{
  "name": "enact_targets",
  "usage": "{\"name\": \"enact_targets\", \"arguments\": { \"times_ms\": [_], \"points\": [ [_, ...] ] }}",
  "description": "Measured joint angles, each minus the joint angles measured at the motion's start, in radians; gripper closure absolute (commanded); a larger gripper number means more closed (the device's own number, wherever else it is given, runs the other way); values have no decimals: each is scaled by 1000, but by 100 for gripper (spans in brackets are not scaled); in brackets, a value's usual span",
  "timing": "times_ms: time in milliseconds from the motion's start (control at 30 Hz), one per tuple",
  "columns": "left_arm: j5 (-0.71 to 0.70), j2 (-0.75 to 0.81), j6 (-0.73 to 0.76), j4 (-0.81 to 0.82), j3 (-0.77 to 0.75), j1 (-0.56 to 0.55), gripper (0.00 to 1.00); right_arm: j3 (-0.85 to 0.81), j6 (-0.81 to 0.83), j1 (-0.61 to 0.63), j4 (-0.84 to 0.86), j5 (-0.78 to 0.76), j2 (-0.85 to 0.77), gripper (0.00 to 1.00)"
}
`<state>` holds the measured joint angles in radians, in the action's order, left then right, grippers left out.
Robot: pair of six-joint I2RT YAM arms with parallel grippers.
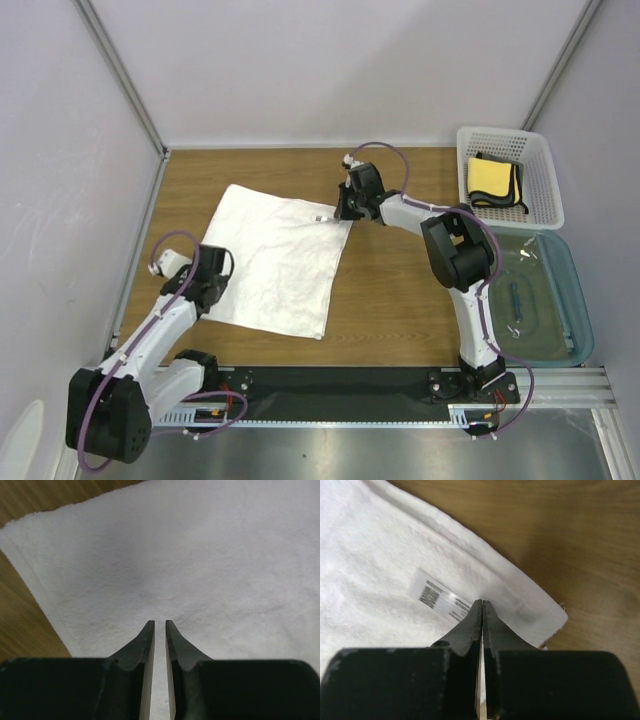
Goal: Fold and stack the towels
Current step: Fold the towel
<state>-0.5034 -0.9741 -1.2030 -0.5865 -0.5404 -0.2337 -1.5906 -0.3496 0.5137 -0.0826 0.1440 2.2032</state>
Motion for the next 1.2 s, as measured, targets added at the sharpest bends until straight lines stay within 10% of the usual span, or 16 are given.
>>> {"name": "enact_targets", "arguments": {
  "times_ms": [433,1200],
  "points": [
    [111,-187,-13,161,56,212,87,185,-61,-27,119,-24,-60,100],
    [430,-1187,797,220,-1044,18,99,1016,-298,11,-25,-274,-840,100]
  ]
}}
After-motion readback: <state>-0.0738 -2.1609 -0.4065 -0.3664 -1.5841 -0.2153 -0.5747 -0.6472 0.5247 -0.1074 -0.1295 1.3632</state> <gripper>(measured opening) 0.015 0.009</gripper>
